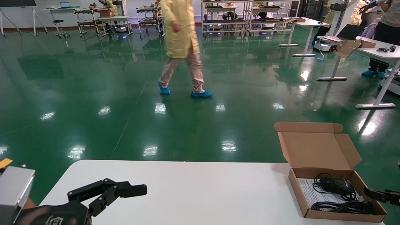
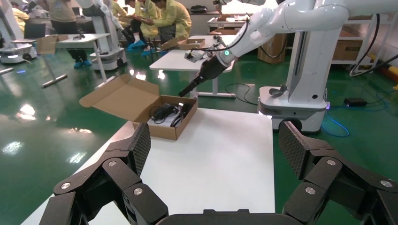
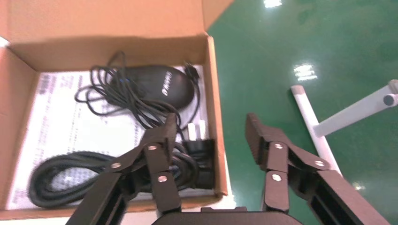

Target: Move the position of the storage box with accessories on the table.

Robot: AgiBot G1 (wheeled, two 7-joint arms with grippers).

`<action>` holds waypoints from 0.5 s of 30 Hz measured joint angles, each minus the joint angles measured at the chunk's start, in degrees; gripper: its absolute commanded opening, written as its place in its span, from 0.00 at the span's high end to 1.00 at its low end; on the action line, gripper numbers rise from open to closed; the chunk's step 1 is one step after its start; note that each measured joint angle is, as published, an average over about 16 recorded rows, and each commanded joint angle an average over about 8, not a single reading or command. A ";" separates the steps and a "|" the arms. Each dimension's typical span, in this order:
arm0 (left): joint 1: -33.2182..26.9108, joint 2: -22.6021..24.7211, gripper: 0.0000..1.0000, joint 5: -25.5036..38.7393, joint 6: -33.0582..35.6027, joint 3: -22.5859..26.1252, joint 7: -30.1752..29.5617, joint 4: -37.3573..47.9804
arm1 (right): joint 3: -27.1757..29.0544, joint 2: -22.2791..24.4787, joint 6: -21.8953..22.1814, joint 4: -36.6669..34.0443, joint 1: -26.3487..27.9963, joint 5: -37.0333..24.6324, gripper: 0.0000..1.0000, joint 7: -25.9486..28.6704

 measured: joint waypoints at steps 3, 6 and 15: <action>0.00 0.00 0.00 0.00 0.00 0.00 0.00 0.00 | 0.22 0.18 -1.29 0.16 1.02 0.32 0.00 0.35; 0.00 0.00 0.00 0.00 0.00 0.00 0.00 0.00 | 0.49 0.37 -2.84 0.27 2.05 0.73 0.00 0.86; 0.01 0.00 0.00 0.00 -0.01 -0.01 0.00 0.01 | 1.28 0.88 -7.00 0.27 4.26 1.93 0.00 2.22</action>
